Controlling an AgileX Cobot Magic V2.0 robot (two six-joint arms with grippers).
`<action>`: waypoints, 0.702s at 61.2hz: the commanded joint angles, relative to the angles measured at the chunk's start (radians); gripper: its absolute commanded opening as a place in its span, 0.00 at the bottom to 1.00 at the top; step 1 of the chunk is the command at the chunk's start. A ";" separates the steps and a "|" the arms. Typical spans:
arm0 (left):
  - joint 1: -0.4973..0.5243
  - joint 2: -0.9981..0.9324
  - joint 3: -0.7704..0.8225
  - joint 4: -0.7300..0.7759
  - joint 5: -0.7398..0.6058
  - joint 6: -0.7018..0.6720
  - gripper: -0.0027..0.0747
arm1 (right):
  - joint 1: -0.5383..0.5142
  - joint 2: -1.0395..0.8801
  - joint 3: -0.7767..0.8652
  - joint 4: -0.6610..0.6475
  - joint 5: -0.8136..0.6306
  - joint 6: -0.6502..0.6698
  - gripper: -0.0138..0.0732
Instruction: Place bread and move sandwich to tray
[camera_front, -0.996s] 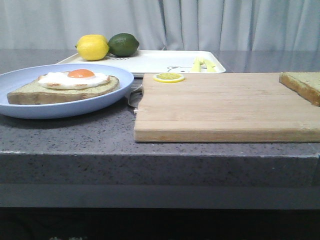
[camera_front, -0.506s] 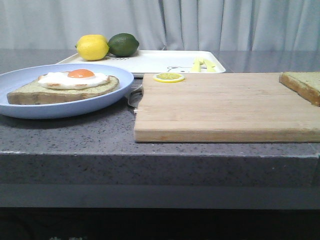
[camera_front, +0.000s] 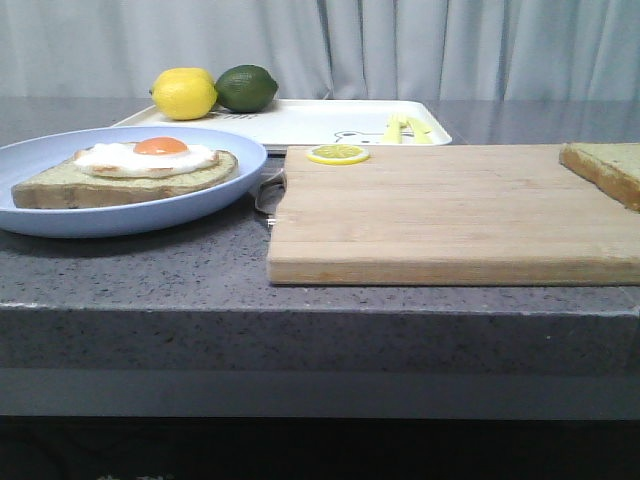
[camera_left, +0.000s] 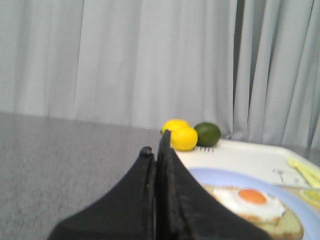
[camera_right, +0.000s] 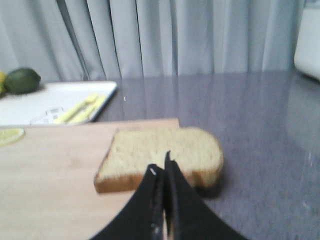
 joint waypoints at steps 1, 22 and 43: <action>-0.008 0.016 -0.134 0.000 -0.042 -0.005 0.01 | -0.005 0.000 -0.124 0.003 -0.069 -0.004 0.09; -0.009 0.503 -0.531 0.104 0.305 0.001 0.01 | -0.005 0.372 -0.528 -0.006 0.202 -0.004 0.09; -0.009 0.627 -0.558 0.101 0.281 0.001 0.08 | -0.002 0.486 -0.568 -0.006 0.175 -0.004 0.31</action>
